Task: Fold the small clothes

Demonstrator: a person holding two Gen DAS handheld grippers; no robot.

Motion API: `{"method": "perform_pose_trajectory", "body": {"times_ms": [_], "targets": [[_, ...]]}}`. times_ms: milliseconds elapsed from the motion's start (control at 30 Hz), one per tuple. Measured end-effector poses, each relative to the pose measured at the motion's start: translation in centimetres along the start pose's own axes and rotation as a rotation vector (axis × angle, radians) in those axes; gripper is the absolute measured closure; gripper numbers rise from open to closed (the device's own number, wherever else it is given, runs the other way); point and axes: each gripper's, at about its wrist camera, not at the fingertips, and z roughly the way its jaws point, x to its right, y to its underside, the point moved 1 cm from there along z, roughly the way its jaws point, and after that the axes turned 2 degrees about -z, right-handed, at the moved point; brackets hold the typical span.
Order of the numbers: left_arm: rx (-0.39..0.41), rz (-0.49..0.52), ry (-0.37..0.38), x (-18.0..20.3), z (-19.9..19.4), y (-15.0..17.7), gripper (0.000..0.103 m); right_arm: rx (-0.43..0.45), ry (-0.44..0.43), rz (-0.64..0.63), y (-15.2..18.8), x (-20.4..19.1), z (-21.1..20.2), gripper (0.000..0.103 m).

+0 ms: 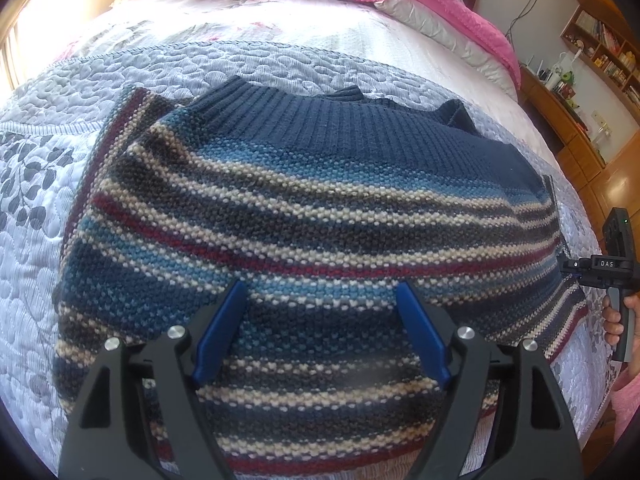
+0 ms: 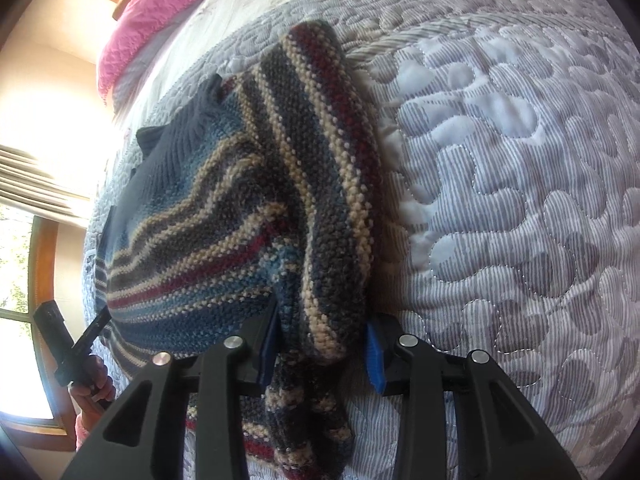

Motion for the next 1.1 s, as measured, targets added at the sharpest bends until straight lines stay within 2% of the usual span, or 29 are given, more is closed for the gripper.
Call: {"method": "perform_pose_trajectory", "body": {"times_ms": [167,233,333,467,733,900,1100], "targets": [[-0.038,-0.024,-0.003,0.1,-0.5,-0.8,0.027,0.0,0.067,0.029,-0.4,-2.0,-1.1,0.068],[-0.043,-0.067,-0.006,-0.5,-2.0,-0.9,0.03,0.024,0.037,0.012,-0.5,-3.8,-2.7,0.069],[-0.005,-0.096,-0.001,-1.8,-4.6,-0.6,0.03,0.033,0.004,-0.026,-0.8,-7.1,-4.4,0.069],[0.017,-0.133,0.004,-3.7,-6.5,0.1,0.03,0.019,-0.005,-0.114,-1.1,-12.8,-4.7,0.069],[0.012,-0.159,0.025,-5.8,-6.8,1.5,0.03,-0.031,-0.018,-0.265,-0.4,-22.5,-1.8,0.07],[0.017,-0.164,0.049,-6.0,-6.9,1.9,0.03,-0.082,-0.005,-0.305,0.1,-25.4,1.6,0.071],[0.021,-0.161,0.061,-6.0,-7.2,2.0,0.03,-0.144,0.046,-0.339,1.4,-26.0,5.8,0.074]]}}
